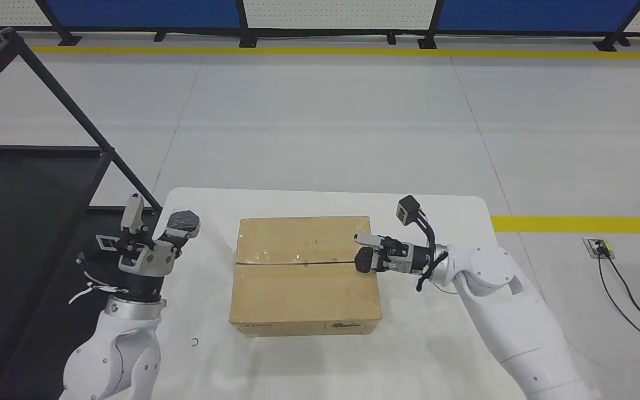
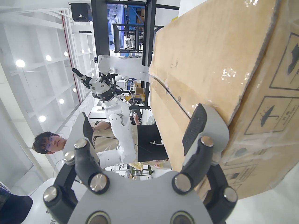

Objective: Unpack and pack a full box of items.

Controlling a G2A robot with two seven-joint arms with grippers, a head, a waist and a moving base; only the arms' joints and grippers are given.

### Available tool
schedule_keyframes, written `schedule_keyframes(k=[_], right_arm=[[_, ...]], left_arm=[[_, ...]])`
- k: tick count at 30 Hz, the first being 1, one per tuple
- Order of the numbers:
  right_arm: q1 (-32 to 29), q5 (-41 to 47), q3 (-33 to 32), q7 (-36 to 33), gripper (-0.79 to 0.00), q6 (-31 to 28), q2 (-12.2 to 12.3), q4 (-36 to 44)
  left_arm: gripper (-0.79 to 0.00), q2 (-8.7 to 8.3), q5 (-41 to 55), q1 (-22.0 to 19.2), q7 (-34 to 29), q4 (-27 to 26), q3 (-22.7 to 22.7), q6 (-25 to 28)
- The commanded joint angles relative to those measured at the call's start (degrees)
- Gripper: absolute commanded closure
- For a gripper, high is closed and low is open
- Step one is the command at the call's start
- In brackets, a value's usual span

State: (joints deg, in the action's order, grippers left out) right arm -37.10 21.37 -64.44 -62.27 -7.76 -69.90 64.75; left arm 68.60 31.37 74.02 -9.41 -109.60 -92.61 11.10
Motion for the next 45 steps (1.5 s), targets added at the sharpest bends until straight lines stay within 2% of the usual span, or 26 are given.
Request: schedule_keyframes(k=[1, 5, 9, 16, 21, 34, 45], right_arm=[[0.1, 0.0, 0.1, -0.1, -0.785, 0.0, 0.0, -0.1], [0.6, -0.1, 0.4, -0.3, -0.785, 0.0, 0.0, -0.5], [1.0, -0.1, 0.7, -0.4, -0.785, 0.0, -0.1, -0.9], [2.2, 0.1, 1.6, -0.7, -0.785, 0.2, -0.3, -2.0], [3.3, 0.2, 2.6, -0.8, -0.785, 0.3, -0.7, -2.9], [4.8, 0.4, 4.3, -0.9, -0.785, -0.1, -1.3, -4.7], [5.0, 0.4, 4.5, -0.8, -0.785, 0.0, -1.4, -5.3]], left_arm=[[-0.785, 0.05, -0.2, 0.1, 0.1, -0.1, 0.1, 0.0], [-0.785, 0.13, 0.3, 1.0, 0.6, 0.4, -1.2, 0.9], [-0.785, 0.06, 1.6, 3.5, 0.8, 2.5, -4.7, 1.4], [-0.785, -0.28, 4.6, 7.0, 0.1, 10.9, -12.5, 1.1], [-0.785, -0.57, 4.8, 7.8, -2.0, 16.1, -15.4, -0.4], [-0.785, -0.54, 4.4, 8.3, -6.6, 21.5, -13.7, -4.3], [-0.785, -0.34, 2.1, 12.2, -13.1, 18.5, -9.5, -6.9]])
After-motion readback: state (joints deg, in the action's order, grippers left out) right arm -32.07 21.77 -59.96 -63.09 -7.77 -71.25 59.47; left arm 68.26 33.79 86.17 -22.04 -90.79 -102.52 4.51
